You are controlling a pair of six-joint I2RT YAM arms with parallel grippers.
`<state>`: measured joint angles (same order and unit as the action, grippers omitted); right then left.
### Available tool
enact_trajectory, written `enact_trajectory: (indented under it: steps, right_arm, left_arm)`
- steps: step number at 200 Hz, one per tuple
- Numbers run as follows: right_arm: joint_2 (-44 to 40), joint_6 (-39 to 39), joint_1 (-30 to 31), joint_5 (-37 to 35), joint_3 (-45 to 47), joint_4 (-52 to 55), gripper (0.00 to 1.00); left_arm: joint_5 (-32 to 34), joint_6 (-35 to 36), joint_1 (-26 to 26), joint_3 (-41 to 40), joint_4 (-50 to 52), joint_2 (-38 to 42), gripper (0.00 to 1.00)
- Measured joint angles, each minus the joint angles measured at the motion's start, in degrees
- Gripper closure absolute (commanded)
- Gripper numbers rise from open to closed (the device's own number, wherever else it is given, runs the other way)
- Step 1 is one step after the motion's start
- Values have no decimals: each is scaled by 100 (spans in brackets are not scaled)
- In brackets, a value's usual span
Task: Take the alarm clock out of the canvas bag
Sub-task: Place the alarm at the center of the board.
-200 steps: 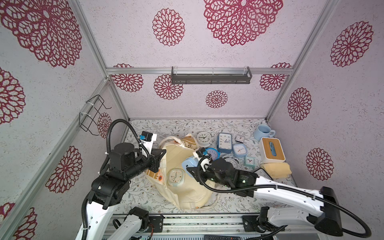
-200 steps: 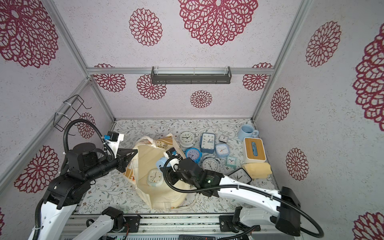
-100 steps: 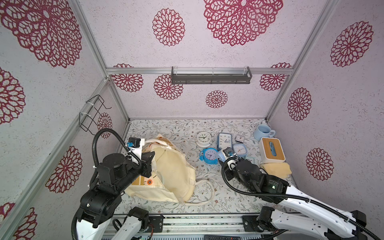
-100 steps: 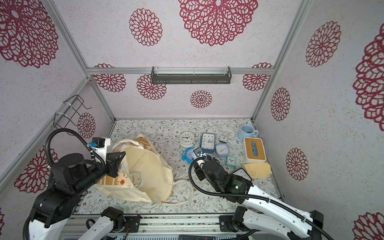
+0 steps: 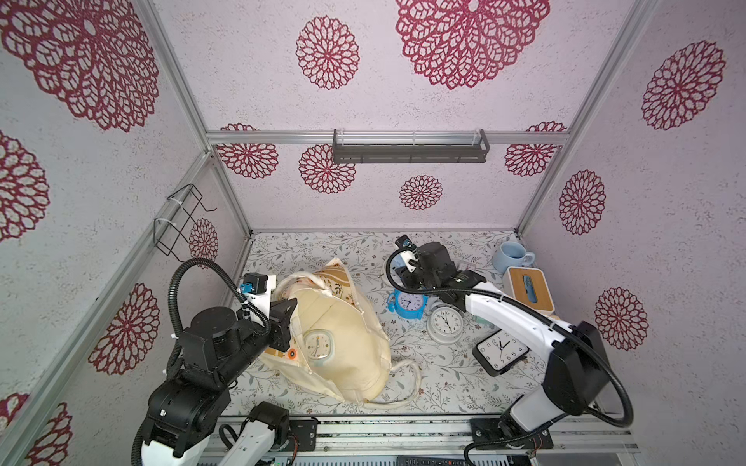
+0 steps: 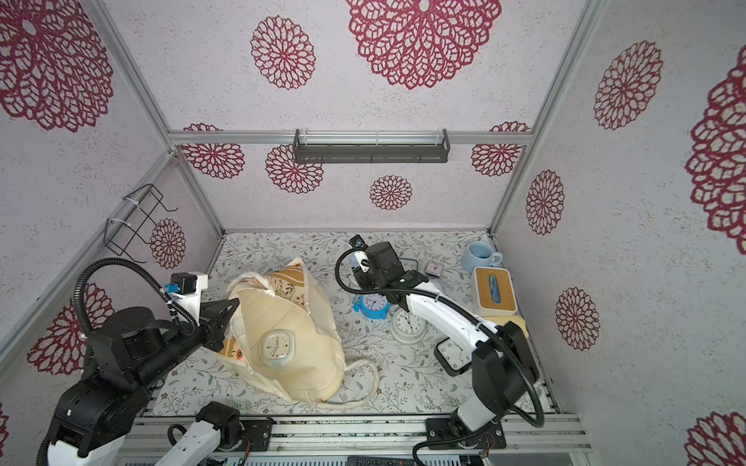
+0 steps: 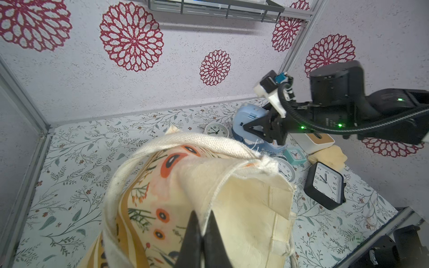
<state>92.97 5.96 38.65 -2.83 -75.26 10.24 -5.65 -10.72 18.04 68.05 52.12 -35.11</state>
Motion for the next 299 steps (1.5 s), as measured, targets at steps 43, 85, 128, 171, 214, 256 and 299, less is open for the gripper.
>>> enact_trajectory:
  steps: [43, 85, 128, 171, 214, 256, 299]
  right_arm:
    - [1287, -57, 37, 579, -664, 13, 53]
    - [1812, 61, 103, 365, -688, -179, 50]
    - [2210, 511, 341, -155, -688, -673, 41]
    - [2732, 933, 723, -1145, -841, -1025, 28]
    - [2957, 1134, 1012, -1668, -944, -1099, 7]
    - [2636, 1056, 1099, -1550, -570, -1174, 1]
    - [1947, 964, 1082, -1357, -199, -1202, 1]
  left_arm:
    - [-2, 0, 0, -210, 13, 31, 100]
    - [26, -2, 0, -260, 142, 59, 100]
    - [98, -2, 0, -240, 262, 61, 100]
    - [122, -24, 0, -210, 260, -13, 100]
    - [164, -22, 0, -155, 293, -94, 100]
    - [173, -11, 0, -85, 350, -118, 100]
    - [177, -37, 0, -46, 433, -173, 100]
